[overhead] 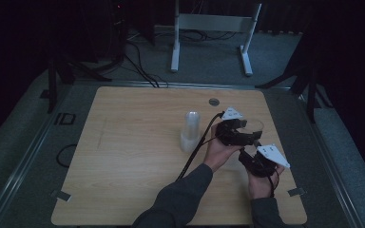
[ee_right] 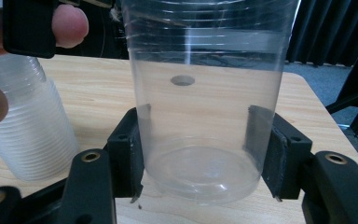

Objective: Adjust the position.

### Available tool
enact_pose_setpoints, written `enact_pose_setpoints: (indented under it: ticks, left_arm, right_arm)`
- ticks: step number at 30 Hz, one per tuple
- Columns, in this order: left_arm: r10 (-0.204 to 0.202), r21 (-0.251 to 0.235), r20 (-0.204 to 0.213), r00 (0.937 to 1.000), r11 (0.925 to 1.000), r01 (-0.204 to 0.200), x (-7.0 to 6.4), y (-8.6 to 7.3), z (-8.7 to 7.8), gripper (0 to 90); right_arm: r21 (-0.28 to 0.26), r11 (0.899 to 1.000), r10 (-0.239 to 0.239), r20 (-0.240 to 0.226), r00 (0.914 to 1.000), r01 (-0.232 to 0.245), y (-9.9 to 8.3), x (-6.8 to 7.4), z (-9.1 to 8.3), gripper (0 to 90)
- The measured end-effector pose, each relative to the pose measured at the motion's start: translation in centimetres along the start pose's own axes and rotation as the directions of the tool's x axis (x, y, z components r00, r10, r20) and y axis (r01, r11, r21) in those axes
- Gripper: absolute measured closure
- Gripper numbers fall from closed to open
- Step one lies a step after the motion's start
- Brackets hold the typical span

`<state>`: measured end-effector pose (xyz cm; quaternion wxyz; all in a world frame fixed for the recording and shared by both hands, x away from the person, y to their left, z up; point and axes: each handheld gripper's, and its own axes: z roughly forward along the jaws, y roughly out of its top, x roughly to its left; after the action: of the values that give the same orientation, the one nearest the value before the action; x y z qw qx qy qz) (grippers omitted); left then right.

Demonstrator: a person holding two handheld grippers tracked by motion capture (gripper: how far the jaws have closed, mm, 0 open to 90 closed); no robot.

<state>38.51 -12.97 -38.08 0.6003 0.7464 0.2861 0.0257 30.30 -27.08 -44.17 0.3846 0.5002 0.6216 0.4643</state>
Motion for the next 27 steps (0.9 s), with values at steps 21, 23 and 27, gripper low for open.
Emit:
enact_pose_setpoints:
  ticks: [21, 23, 27]
  left_arm:
    - [0.114, 0.003, -0.103, 0.9881, 0.9934, -0.115, -0.40, -0.08, -0.17, 28.4]
    - [0.119, 0.000, -0.113, 0.9865, 0.9928, -0.120, -0.41, -0.13, -0.17, 28.5]
    - [0.127, -0.007, -0.139, 0.9820, 0.9915, -0.130, -0.36, -0.20, -0.23, 28.4]
  right_arm:
    - [0.017, 1.000, -0.011, -0.035, 0.9993, 0.012, 0.25, 0.07, -0.30, 28.2]
    - [0.016, 1.000, -0.015, -0.033, 0.9994, 0.015, 0.23, 0.05, -0.34, 27.9]
    - [0.017, 1.000, -0.017, -0.030, 0.9994, 0.018, 0.17, 0.06, -0.49, 27.7]
